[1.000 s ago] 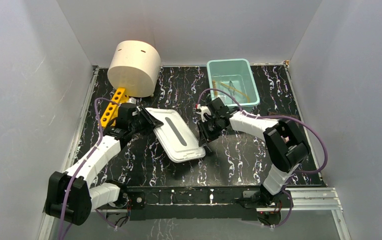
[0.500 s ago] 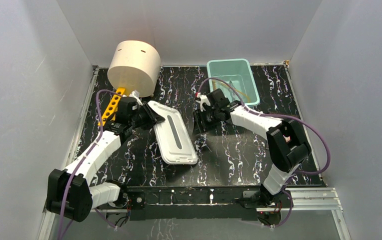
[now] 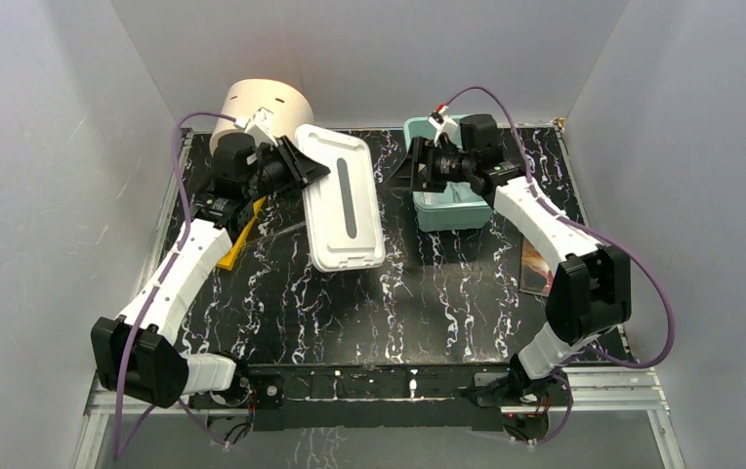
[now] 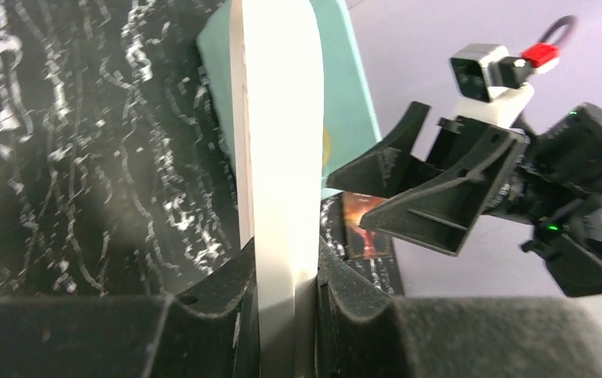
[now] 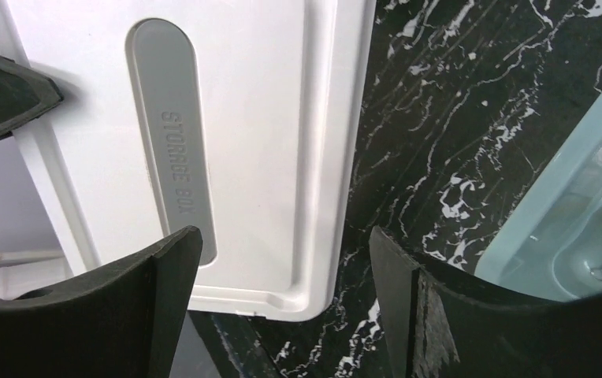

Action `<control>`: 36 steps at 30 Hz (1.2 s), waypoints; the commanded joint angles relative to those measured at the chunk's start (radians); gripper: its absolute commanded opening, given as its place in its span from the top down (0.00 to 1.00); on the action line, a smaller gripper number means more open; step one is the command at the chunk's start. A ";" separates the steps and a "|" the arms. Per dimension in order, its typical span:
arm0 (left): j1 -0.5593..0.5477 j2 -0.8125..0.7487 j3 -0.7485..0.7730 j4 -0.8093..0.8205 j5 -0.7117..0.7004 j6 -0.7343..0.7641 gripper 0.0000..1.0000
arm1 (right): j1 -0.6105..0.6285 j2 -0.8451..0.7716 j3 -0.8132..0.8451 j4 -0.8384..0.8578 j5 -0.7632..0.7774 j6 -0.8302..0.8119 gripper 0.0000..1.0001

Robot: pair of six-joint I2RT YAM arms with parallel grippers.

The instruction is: Organize the chemistry lab equipment

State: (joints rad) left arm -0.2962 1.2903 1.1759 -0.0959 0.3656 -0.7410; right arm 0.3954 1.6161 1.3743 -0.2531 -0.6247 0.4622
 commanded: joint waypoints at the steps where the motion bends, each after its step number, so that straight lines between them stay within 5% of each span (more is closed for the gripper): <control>1: 0.007 0.008 0.099 0.131 0.109 -0.061 1.00 | -0.066 -0.066 0.032 0.142 -0.110 0.162 0.13; 8: 0.007 0.094 0.254 0.274 0.220 -0.231 1.00 | -0.124 -0.008 0.160 0.104 -0.221 0.199 0.11; 18: 0.007 0.195 0.337 0.389 0.212 -0.412 1.00 | -0.142 -0.021 0.038 0.454 -0.309 0.460 0.12; 24: 0.012 0.208 0.321 0.400 0.197 -0.424 1.00 | -0.145 -0.039 -0.047 0.701 -0.325 0.626 0.32; 29: 0.023 0.217 0.284 0.443 0.210 -0.432 0.99 | -0.150 -0.088 -0.075 0.671 -0.261 0.620 0.46; 34: 0.023 0.240 0.241 0.484 0.235 -0.454 0.93 | -0.170 -0.111 -0.133 0.774 -0.240 0.697 0.61; 36: 0.023 0.241 0.229 0.475 0.221 -0.458 0.83 | -0.182 -0.117 -0.155 0.796 -0.231 0.713 0.66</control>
State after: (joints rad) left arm -0.2657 1.5272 1.4288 0.3252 0.5659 -1.1687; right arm 0.2291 1.5398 1.2552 0.4072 -0.8997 1.1454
